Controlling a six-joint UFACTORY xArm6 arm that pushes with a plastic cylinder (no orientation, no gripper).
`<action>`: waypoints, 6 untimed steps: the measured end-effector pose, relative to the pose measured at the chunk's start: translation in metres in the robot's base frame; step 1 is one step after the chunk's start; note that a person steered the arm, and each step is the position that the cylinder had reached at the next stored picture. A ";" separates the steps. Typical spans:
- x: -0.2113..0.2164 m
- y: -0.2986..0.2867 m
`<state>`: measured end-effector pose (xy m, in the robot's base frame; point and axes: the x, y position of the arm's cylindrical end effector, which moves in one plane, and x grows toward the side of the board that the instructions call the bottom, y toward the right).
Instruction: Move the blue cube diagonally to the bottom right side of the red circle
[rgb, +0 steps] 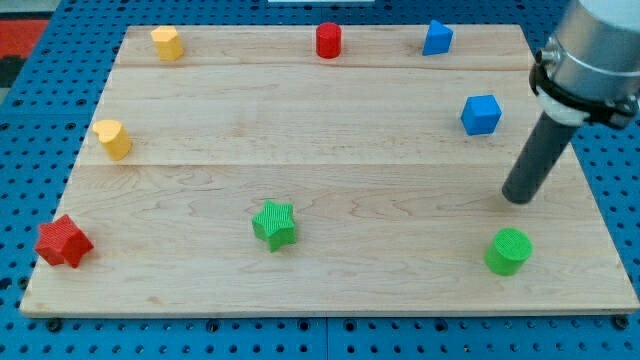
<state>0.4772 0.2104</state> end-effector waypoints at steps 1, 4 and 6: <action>-0.052 -0.010; -0.128 -0.038; -0.064 -0.060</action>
